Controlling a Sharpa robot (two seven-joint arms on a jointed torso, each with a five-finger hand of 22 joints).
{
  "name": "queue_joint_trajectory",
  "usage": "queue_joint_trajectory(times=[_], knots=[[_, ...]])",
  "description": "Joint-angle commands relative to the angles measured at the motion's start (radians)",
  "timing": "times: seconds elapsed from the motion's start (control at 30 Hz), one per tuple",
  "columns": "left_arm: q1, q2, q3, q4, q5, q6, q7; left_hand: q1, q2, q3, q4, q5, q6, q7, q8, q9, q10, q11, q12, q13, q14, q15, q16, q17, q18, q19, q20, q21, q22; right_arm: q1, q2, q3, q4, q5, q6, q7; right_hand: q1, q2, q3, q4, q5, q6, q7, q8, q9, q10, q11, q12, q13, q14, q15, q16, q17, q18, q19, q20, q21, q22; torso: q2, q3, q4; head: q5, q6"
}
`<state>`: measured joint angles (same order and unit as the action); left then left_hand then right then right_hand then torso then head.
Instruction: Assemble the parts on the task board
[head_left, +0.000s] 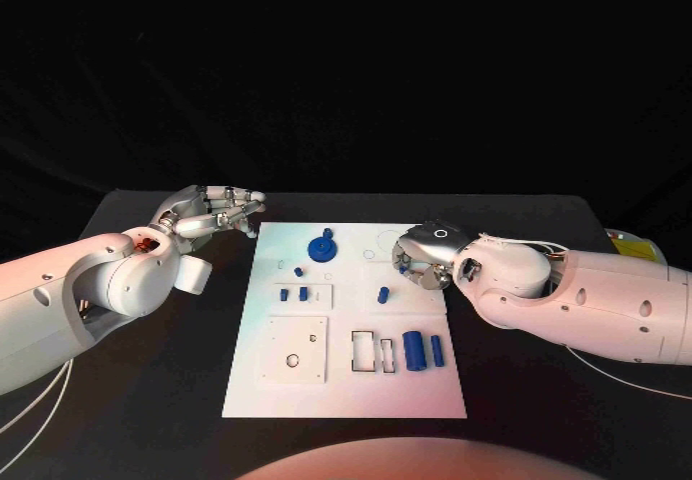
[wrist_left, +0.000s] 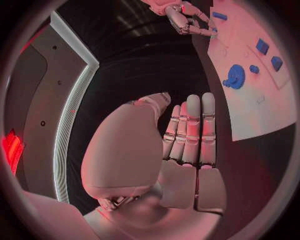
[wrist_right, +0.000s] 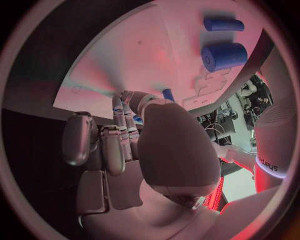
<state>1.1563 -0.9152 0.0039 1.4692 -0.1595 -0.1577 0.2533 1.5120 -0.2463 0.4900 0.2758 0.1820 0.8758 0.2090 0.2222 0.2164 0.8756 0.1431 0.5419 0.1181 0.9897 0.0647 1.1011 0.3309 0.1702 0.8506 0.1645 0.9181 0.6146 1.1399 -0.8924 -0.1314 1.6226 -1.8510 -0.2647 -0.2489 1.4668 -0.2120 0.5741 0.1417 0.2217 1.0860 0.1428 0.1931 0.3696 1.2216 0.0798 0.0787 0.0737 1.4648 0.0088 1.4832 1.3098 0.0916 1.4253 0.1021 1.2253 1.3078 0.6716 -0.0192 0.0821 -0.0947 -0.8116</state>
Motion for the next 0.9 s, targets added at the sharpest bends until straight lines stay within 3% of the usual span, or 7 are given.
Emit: queue_joint_trajectory(times=[0.03, 0.6, 0.9], knots=[[0.0, 0.001, 0.0, 0.001, -0.007, 0.017, 0.003, -0.006, -0.002, -0.002, -0.006, -0.003, -0.007, -0.001, -0.006, -0.001, -0.007, 0.0, -0.007, -0.001, 0.001, 0.004, -0.005, -0.001, 0.013, 0.006, 0.001, -0.004, -0.001, 0.0, -0.001, 0.0, 0.011, -0.028, -0.03, -0.013, -0.007, 0.0, -0.001, -0.007, -0.002, 0.004, 0.002, 0.003, 0.001, 0.009, 0.0, 0.005, -0.002, 0.062, -0.007, 0.004, 0.048, -0.02, 0.005, 0.001, 0.003, 0.114, 0.0, -0.0009, 0.001, 0.0, 0.002], [0.0, 0.002, 0.0, -0.004, -0.007, 0.017, 0.001, -0.005, -0.002, -0.002, -0.007, -0.002, -0.008, -0.001, -0.007, -0.001, -0.008, 0.0, -0.007, -0.001, 0.001, 0.005, -0.006, -0.002, 0.013, 0.006, 0.002, -0.005, -0.002, 0.014, -0.024, 0.005, 0.047, -0.016, -0.047, -0.014, -0.017, 0.001, 0.001, -0.011, -0.002, 0.007, -0.001, 0.008, 0.006, 0.015, -0.002, 0.005, -0.001, 0.063, -0.008, 0.005, 0.048, -0.022, 0.008, 0.001, 0.009, 0.118, 0.0, -0.0007, 0.0007, -0.001, 0.004], [0.0, 0.003, 0.0, -0.006, -0.007, 0.017, 0.002, -0.005, -0.002, -0.003, -0.007, -0.002, -0.008, 0.0, -0.007, -0.001, -0.009, 0.001, -0.007, -0.001, 0.0, 0.005, -0.007, -0.002, 0.013, 0.006, 0.002, -0.006, -0.002, 0.023, -0.048, 0.011, 0.136, 0.01, -0.061, -0.014, -0.023, 0.002, 0.001, -0.012, -0.003, 0.008, -0.001, 0.009, 0.009, 0.017, -0.003, 0.005, -0.001, 0.063, -0.009, 0.005, 0.048, -0.022, 0.008, 0.0, 0.01, 0.118, -0.001, -0.0016, -0.0008, 0.013, 0.004]])
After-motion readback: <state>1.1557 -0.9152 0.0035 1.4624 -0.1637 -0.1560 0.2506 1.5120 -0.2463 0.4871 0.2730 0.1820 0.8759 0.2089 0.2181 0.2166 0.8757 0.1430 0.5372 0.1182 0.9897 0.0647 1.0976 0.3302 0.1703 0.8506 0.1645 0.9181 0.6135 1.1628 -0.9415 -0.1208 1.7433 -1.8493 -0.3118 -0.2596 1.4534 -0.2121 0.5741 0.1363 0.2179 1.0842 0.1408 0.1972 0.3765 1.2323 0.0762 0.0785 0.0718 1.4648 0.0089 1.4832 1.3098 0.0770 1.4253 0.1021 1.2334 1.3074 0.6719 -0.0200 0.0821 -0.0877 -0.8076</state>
